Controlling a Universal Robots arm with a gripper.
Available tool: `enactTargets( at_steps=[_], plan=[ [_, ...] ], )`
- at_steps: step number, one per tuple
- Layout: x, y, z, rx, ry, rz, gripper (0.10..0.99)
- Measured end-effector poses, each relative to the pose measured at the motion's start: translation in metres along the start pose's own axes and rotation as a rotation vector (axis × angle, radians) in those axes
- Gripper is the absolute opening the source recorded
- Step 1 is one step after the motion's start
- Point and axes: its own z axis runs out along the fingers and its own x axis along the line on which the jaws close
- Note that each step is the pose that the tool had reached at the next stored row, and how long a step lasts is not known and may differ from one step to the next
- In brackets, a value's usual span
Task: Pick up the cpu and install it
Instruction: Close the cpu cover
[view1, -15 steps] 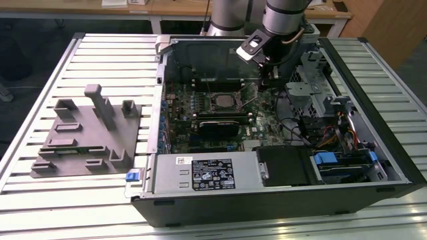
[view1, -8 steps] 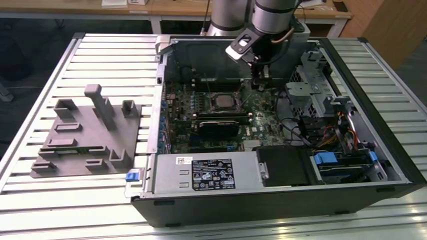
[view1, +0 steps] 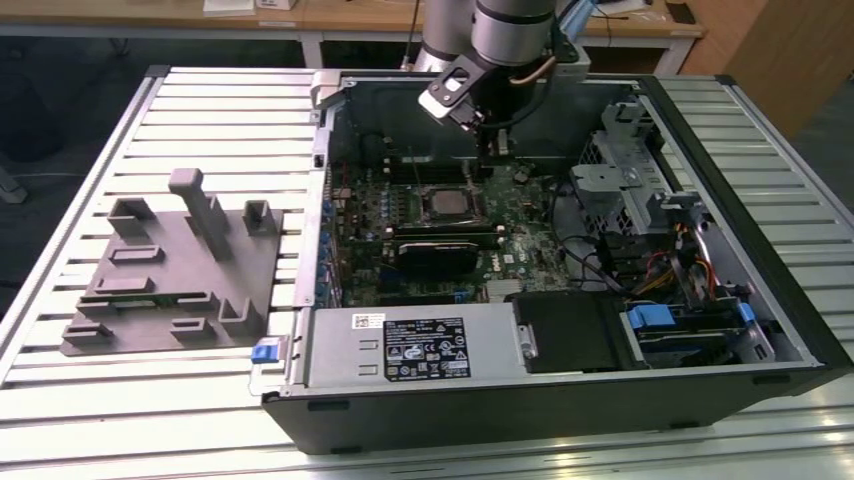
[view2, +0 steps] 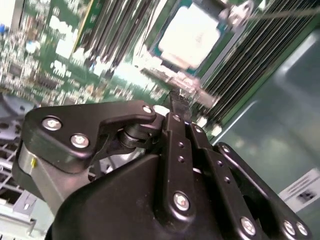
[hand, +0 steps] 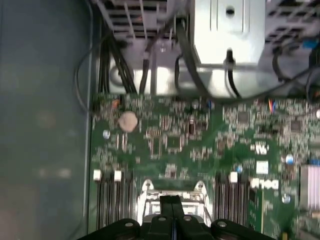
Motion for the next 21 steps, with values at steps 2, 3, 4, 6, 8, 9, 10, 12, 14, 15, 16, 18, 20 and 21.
enactTargets(
  at_steps=[2,3,4,6,8,9,10,12,14,15,16,18,20,21],
  plan=[
    [0.0000,-0.0040,0.0016,0.000,-0.0001,0.000,0.106],
    [0.0000,-0.0056,0.0029,0.000,-0.0001,0.000,0.106],
    [0.0000,-0.0077,0.0045,0.000,-0.0002,0.000,0.106],
    [0.0001,-0.0143,0.0077,0.000,-0.0002,0.000,0.106],
    [0.0001,-0.0221,0.0102,0.000,-0.0002,0.000,0.106],
    [0.0001,-0.0252,0.0109,0.000,-0.0002,0.000,0.106],
    [0.0001,-0.0268,0.0110,0.000,-0.0003,0.000,0.106],
    [0.0001,-0.0270,0.0110,0.000,-0.0004,0.000,0.106],
    [0.0002,-0.0270,0.0110,0.000,-0.0004,0.000,0.106],
    [0.0002,-0.0271,0.0111,0.000,-0.0003,0.000,0.106],
    [0.0002,-0.0271,0.0111,0.000,-0.0002,0.000,0.106],
    [0.0002,-0.0275,0.0111,0.000,-0.0001,0.000,0.106],
    [0.0002,-0.0290,0.0111,0.000,0.0000,0.000,0.106],
    [0.0002,-0.0307,0.0111,0.000,0.0000,0.000,0.106]
  ],
)
